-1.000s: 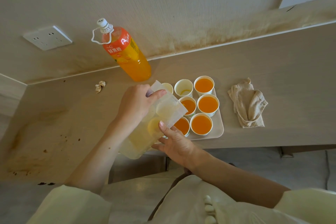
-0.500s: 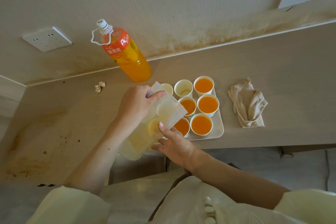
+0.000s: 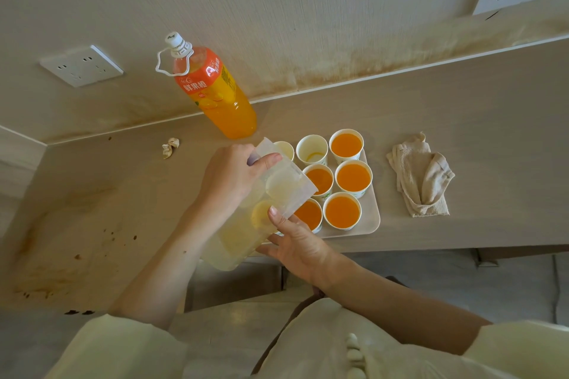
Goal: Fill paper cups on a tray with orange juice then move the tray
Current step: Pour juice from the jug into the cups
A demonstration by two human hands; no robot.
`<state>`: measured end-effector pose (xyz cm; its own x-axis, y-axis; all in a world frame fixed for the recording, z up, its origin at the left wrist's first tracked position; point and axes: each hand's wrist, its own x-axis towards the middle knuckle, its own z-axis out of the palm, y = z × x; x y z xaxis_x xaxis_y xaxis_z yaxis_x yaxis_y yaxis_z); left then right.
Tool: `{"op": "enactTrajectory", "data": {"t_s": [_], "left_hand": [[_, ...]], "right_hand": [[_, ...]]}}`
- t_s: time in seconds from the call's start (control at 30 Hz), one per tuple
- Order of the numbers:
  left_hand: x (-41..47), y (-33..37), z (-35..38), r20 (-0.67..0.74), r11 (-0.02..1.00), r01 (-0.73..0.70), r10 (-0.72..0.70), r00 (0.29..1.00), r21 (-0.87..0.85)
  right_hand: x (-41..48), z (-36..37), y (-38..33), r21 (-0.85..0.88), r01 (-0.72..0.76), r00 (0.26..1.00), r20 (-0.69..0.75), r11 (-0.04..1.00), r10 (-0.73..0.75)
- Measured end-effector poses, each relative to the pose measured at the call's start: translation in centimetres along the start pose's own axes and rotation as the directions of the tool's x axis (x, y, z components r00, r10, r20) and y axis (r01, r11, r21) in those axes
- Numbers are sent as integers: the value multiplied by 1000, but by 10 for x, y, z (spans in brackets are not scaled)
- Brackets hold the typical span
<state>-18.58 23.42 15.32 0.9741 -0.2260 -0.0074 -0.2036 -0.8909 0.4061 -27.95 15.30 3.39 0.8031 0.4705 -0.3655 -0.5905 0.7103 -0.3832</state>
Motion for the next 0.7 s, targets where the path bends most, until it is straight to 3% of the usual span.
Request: {"op": "enactTrajectory", "data": {"t_s": [0.7], "left_hand": [[-1,3,-1,-5,1000,-10,10,1000,12]], "right_hand": [[-1,1,-1,7,4,1000,0,1000,-4]]}}
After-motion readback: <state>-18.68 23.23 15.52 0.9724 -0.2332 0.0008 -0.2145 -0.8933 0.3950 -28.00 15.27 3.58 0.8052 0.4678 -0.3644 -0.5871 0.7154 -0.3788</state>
